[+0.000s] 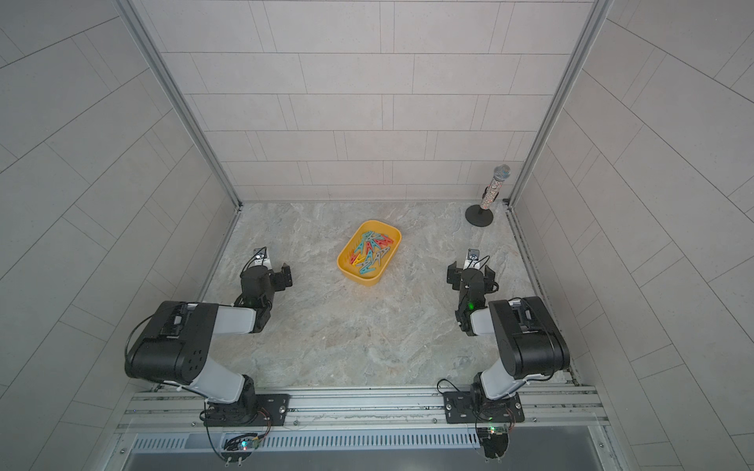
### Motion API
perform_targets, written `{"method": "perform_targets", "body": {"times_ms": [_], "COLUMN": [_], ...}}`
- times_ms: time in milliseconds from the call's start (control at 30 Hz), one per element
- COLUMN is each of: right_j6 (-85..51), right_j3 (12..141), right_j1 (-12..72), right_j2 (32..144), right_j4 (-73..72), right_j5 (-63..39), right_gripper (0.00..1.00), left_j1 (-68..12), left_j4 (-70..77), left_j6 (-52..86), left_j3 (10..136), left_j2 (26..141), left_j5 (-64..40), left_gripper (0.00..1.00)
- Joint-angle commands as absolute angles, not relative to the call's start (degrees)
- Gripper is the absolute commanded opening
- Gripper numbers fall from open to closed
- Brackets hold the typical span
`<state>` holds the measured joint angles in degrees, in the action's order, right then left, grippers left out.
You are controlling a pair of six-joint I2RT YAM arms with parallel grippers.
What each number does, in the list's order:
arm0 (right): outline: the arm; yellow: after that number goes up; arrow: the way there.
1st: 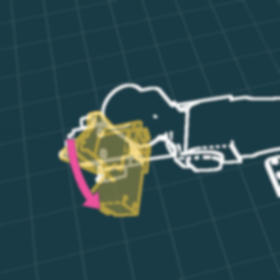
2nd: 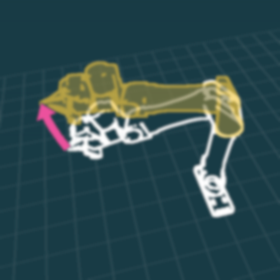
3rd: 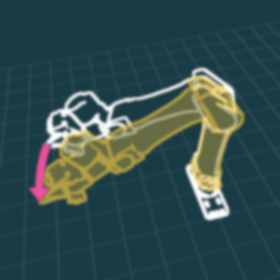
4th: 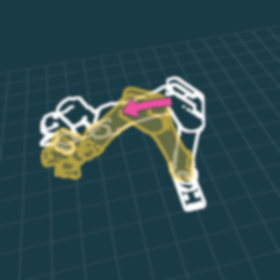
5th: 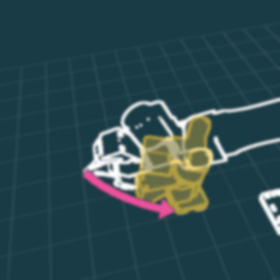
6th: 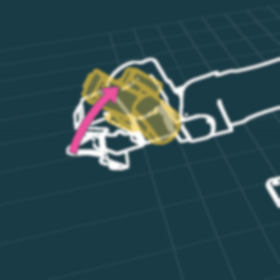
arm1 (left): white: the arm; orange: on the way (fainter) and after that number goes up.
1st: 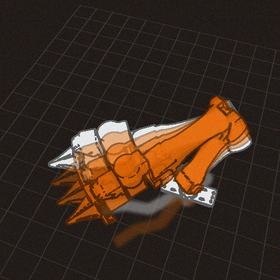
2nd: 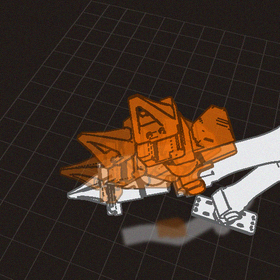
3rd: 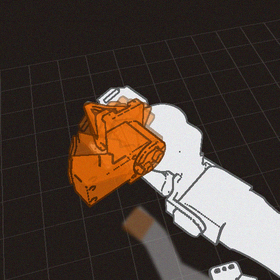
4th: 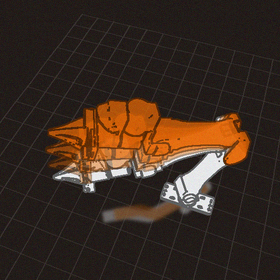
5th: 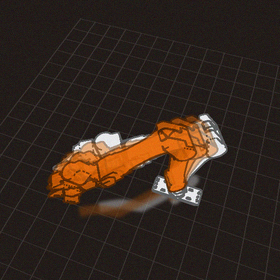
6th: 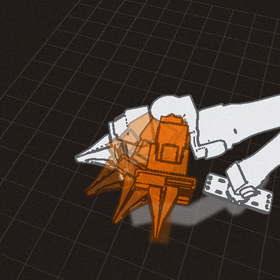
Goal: Take the clothespins out of the storage box
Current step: Move the storage box to the center of the board.
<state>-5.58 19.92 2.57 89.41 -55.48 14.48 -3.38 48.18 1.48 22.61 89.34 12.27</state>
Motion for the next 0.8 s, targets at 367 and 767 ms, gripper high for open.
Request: {"method": "perform_targets", "body": {"times_ms": [367, 767], "right_j6": [-18.95, -31.46], "right_j3": [28.74, 49.33], "right_j1": [16.29, 8.07], "right_j2": [64.76, 67.89], "right_j4": [-20.66, 11.01], "right_j5": [33.15, -4.26], "right_gripper": [1.0, 0.89], "left_j1": [-3.08, -3.25], "left_j4": [-28.86, -42.27], "left_j6": [-4.63, -6.52], "left_j3": [62.18, 63.56], "left_j2": [81.8, 80.61], "left_j5": [0.64, -15.61], "left_gripper": [1.0, 1.0]}}
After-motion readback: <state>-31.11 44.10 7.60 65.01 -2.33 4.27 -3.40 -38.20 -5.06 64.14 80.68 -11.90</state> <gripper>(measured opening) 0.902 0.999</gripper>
